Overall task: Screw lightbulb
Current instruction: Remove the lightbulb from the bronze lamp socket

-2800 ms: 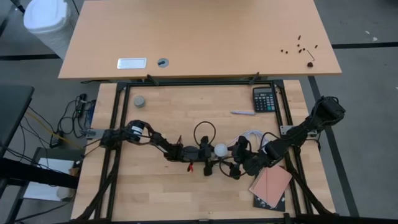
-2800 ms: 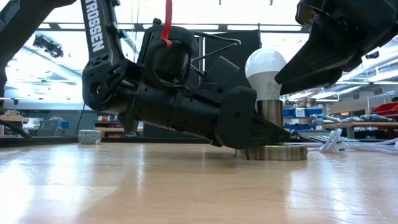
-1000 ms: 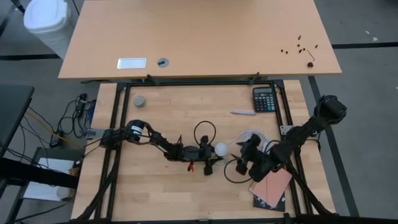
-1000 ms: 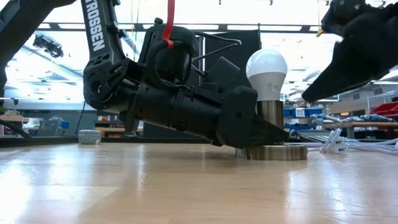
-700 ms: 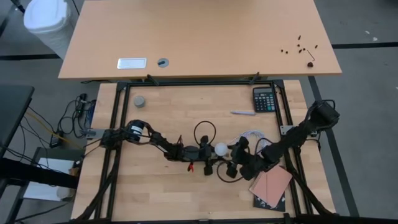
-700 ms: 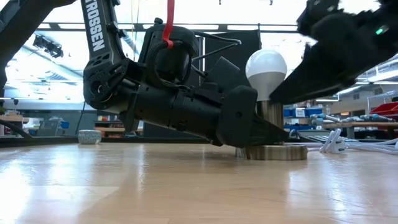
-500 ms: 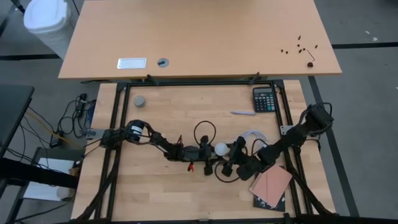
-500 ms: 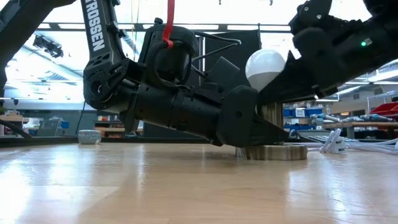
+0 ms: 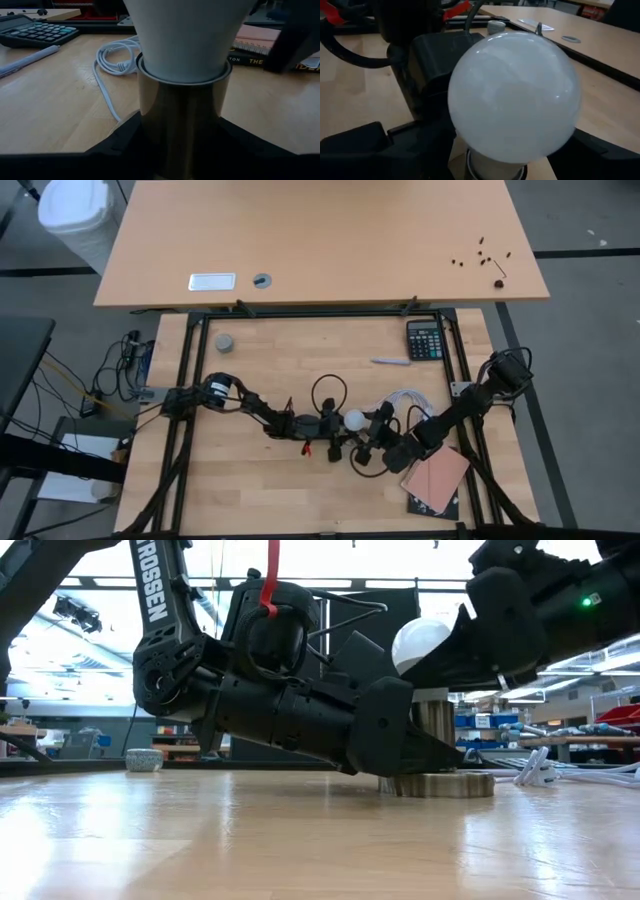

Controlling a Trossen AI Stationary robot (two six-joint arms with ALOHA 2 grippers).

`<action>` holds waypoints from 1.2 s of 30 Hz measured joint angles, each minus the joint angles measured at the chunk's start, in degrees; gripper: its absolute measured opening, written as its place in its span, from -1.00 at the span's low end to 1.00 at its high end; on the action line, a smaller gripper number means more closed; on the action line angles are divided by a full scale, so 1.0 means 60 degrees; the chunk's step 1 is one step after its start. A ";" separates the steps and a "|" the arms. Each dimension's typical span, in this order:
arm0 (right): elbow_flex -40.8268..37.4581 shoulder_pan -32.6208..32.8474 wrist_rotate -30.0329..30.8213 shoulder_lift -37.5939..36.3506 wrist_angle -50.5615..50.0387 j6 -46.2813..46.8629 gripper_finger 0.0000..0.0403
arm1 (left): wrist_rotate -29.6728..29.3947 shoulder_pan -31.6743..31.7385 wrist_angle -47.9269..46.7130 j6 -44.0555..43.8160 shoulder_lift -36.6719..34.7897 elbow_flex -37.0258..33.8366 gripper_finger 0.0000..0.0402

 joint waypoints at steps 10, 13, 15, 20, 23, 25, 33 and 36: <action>0.0000 -0.0573 -0.0392 -0.0011 0.0818 -0.0998 0.45 | 0.0004 0.0000 -0.0001 -0.0007 0.0000 0.0000 -0.06; 0.0000 -0.0623 -0.0416 -0.0011 0.0900 -0.1267 0.45 | 0.0006 0.0000 -0.0001 -0.0011 0.0000 0.0000 -0.06; 0.0000 -0.0623 -0.0413 -0.0011 0.0992 -0.1408 0.43 | 0.0004 0.0000 -0.0002 -0.0007 0.0000 0.0000 -0.06; 0.0000 -0.0677 -0.0543 -0.0011 0.1004 -0.1481 0.28 | 0.0007 0.0000 -0.0001 -0.0018 0.0000 0.0000 -0.06; 0.0000 -0.0696 -0.0599 -0.0011 0.1000 -0.1493 0.24 | 0.0004 0.0000 0.0003 -0.0018 0.0000 0.0000 -0.06; 0.0000 -0.0699 -0.0610 -0.0011 0.1000 -0.1521 0.25 | 0.0007 0.0000 0.0003 -0.0018 0.0000 0.0000 -0.06; 0.0000 -0.0699 -0.0770 -0.0015 0.0997 -0.1602 0.28 | 0.0014 0.0000 0.0003 -0.0014 0.0000 0.0000 -0.06; 0.0000 -0.0699 -0.0859 -0.0022 0.0997 -0.1711 0.25 | 0.0080 0.0000 0.0003 -0.0011 0.0000 0.0000 -0.06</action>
